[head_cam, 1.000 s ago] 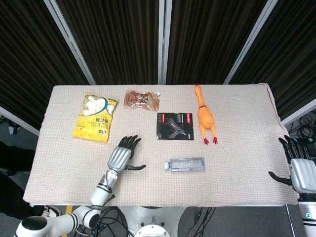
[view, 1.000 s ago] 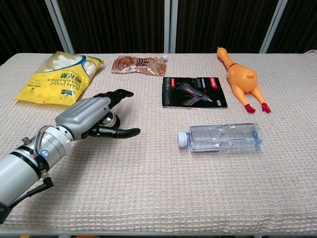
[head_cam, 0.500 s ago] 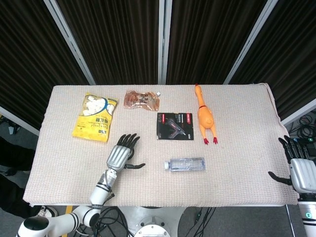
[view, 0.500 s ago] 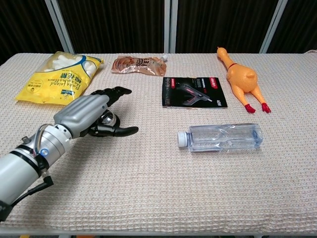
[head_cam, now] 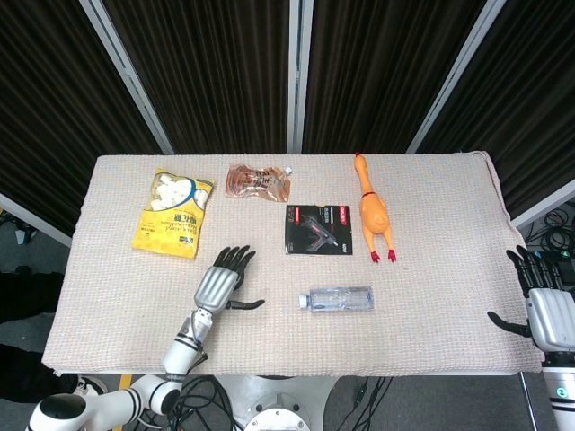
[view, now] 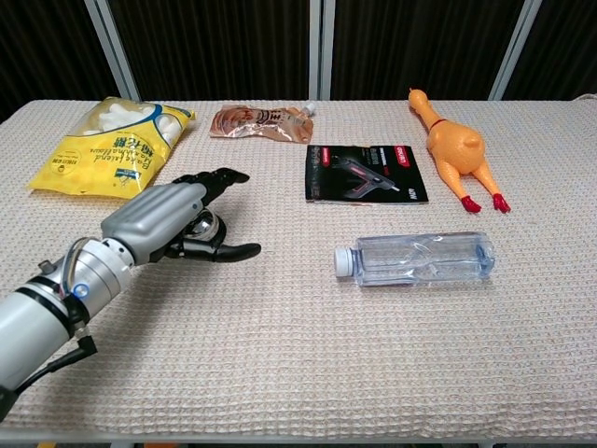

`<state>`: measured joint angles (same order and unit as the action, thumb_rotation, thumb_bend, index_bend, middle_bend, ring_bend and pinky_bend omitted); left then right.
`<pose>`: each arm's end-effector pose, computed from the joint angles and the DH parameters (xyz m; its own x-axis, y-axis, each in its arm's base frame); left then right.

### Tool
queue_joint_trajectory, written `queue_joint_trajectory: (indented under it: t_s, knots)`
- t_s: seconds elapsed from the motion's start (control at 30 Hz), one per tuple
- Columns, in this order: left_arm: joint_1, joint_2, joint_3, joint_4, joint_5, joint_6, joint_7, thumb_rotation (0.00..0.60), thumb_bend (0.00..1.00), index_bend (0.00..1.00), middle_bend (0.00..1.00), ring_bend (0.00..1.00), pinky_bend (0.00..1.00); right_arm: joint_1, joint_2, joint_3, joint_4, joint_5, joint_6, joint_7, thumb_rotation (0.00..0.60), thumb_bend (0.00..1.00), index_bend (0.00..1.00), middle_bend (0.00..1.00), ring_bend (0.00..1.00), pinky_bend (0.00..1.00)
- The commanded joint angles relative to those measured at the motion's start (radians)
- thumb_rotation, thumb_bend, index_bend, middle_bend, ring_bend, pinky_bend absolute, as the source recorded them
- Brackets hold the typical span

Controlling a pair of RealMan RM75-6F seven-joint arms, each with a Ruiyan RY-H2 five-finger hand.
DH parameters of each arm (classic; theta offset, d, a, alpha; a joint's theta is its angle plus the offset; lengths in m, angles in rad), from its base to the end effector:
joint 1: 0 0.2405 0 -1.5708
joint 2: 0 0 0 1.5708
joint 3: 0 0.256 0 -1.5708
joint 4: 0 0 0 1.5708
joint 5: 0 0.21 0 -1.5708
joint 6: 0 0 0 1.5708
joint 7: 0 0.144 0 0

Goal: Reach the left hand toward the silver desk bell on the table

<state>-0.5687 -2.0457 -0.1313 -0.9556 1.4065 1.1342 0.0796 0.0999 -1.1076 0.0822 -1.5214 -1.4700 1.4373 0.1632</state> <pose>-0.1653 0.2896 -0.1252 0.2725 0.2166 0.9374 0.9217 -0.3384 -0.1897 -0.3307 -0.1942 0.1733 0.3316 0.0001 0.9434 -0.9433 0.0172 0.3315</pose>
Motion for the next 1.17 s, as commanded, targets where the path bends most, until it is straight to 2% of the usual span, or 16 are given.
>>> queue_joint_trajectory:
  t_s: [0.03, 0.3, 0.47, 0.6, 0.73, 0.87, 1.0, 1.17]
  knots:
    - [-0.001, 0.016, -0.004, -0.024, 0.000, 0.003, 0.012, 0.157, 0.00, 0.04, 0.00, 0.00, 0.00, 0.000, -0.001, -0.001, 0.000, -0.001, 0.000, 0.000, 0.600, 0.00, 0.00, 0.00, 0.00, 0.00]
    - [0.021, 0.011, 0.035, -0.002, -0.026, -0.055, 0.023, 0.154, 0.00, 0.04, 0.00, 0.00, 0.00, -0.002, 0.005, 0.001, -0.006, -0.001, 0.005, 0.001, 0.600, 0.00, 0.00, 0.00, 0.00, 0.00]
    - [0.010, 0.025, 0.005, -0.030, -0.006, -0.005, 0.020, 0.154, 0.00, 0.04, 0.00, 0.00, 0.00, -0.005, 0.010, 0.002, -0.011, -0.005, 0.013, 0.003, 0.600, 0.00, 0.00, 0.00, 0.00, 0.00]
    - [0.009, 0.077, -0.035, -0.095, 0.000, 0.053, 0.045, 0.157, 0.00, 0.04, 0.00, 0.00, 0.00, -0.004, 0.009, 0.001, -0.011, -0.008, 0.012, 0.005, 0.600, 0.00, 0.00, 0.00, 0.00, 0.00]
    - [0.051, 0.169, -0.038, -0.167, 0.007, 0.129, 0.093, 0.160, 0.00, 0.04, 0.00, 0.00, 0.00, -0.001, 0.003, -0.002, -0.008, -0.012, 0.005, 0.011, 0.600, 0.00, 0.00, 0.00, 0.00, 0.00]
    - [0.139, 0.302, -0.005, -0.243, 0.023, 0.240, 0.161, 0.170, 0.00, 0.04, 0.00, 0.00, 0.00, 0.005, -0.009, -0.004, 0.001, -0.017, -0.001, 0.014, 0.600, 0.00, 0.00, 0.00, 0.00, 0.00]
    - [0.258, 0.448, 0.048, -0.302, 0.048, 0.376, 0.163, 0.172, 0.00, 0.04, 0.00, 0.00, 0.00, 0.014, -0.031, -0.005, 0.018, -0.018, -0.014, 0.017, 0.600, 0.00, 0.00, 0.00, 0.00, 0.00]
    - [0.353, 0.558, 0.095, -0.376, 0.040, 0.433, 0.133, 0.172, 0.00, 0.04, 0.00, 0.00, 0.00, 0.023, -0.043, -0.005, 0.031, -0.019, -0.024, 0.014, 0.600, 0.00, 0.00, 0.00, 0.00, 0.00]
